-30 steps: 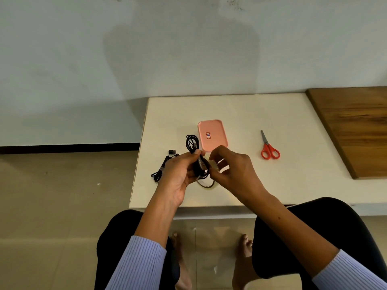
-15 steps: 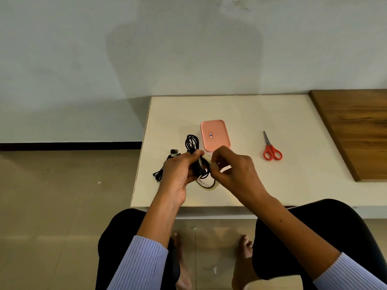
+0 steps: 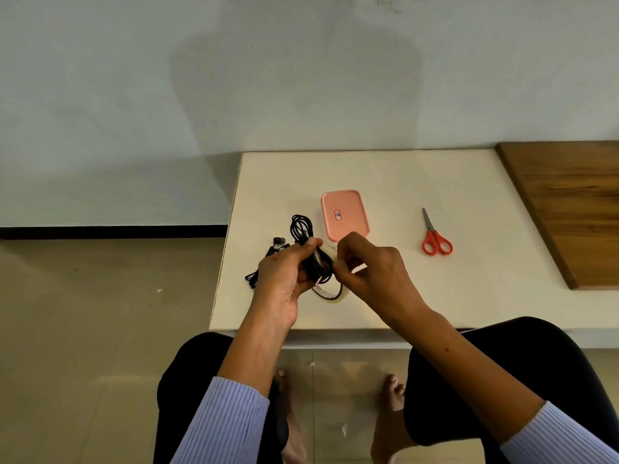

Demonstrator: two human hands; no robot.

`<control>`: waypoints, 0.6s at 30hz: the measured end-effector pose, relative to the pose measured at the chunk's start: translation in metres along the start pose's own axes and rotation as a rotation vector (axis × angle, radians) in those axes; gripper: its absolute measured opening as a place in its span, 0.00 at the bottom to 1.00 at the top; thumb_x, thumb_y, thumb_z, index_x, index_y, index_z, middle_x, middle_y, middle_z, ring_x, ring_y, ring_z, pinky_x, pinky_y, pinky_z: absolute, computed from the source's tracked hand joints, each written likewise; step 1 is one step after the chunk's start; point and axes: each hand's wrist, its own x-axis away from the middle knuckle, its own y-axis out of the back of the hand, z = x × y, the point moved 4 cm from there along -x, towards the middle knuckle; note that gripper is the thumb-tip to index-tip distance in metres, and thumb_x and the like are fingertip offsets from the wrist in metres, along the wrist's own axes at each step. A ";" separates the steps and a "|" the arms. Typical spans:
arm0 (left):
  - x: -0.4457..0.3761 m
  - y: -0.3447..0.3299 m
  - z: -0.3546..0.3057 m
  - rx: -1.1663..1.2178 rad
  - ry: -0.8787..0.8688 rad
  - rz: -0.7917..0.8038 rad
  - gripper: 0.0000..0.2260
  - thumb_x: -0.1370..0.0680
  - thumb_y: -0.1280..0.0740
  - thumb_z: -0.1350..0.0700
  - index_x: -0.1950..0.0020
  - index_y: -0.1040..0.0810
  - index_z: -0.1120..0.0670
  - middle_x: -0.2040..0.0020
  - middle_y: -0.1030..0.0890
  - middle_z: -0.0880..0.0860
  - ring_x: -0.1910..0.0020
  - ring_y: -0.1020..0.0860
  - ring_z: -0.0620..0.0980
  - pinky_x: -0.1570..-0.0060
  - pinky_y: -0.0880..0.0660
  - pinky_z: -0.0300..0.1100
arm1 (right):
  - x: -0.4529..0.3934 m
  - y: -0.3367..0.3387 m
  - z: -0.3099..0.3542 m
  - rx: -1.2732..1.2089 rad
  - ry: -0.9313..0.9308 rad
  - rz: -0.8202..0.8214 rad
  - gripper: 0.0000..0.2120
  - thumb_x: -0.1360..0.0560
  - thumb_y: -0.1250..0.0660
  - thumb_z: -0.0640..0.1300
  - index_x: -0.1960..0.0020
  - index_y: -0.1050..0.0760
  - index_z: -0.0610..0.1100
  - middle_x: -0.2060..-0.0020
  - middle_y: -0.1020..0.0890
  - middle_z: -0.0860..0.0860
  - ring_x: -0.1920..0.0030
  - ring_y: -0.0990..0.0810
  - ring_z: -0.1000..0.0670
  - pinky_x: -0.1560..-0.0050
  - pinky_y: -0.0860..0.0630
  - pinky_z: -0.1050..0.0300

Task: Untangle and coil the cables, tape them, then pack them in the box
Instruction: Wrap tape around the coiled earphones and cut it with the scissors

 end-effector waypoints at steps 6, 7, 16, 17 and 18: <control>-0.001 0.000 0.000 0.008 0.001 0.012 0.06 0.25 0.31 0.60 0.52 0.17 0.60 0.60 0.17 0.56 0.60 0.18 0.52 0.54 0.19 0.47 | 0.002 0.000 0.003 0.032 0.030 0.005 0.05 0.23 0.35 0.41 0.48 0.28 0.44 0.60 0.17 0.49 0.63 0.19 0.49 0.58 0.19 0.53; -0.001 0.000 0.001 0.015 0.007 0.011 0.06 0.25 0.31 0.60 0.52 0.17 0.60 0.59 0.17 0.56 0.60 0.18 0.52 0.54 0.19 0.47 | 0.001 0.000 0.003 0.037 0.030 0.009 0.05 0.23 0.35 0.41 0.47 0.28 0.44 0.60 0.17 0.49 0.63 0.19 0.50 0.58 0.19 0.54; -0.003 0.002 0.001 0.150 0.060 0.016 0.04 0.25 0.32 0.61 0.55 0.19 0.60 0.64 0.16 0.54 0.64 0.17 0.50 0.59 0.19 0.45 | 0.002 0.000 0.002 -0.057 -0.070 -0.029 0.06 0.27 0.29 0.44 0.57 0.25 0.42 0.64 0.20 0.53 0.62 0.20 0.54 0.59 0.21 0.65; -0.003 0.003 0.000 0.141 0.056 0.020 0.04 0.25 0.32 0.60 0.54 0.19 0.60 0.63 0.16 0.55 0.64 0.17 0.50 0.60 0.18 0.44 | 0.001 0.000 -0.001 -0.143 -0.145 -0.030 0.08 0.28 0.28 0.44 0.58 0.25 0.41 0.65 0.19 0.53 0.62 0.19 0.55 0.59 0.22 0.66; -0.003 0.002 0.000 0.120 0.052 0.028 0.05 0.25 0.32 0.59 0.53 0.19 0.60 0.61 0.15 0.56 0.63 0.17 0.50 0.61 0.18 0.42 | 0.001 0.000 -0.006 -0.235 -0.239 -0.019 0.09 0.29 0.28 0.46 0.58 0.24 0.41 0.65 0.18 0.52 0.61 0.19 0.55 0.58 0.22 0.65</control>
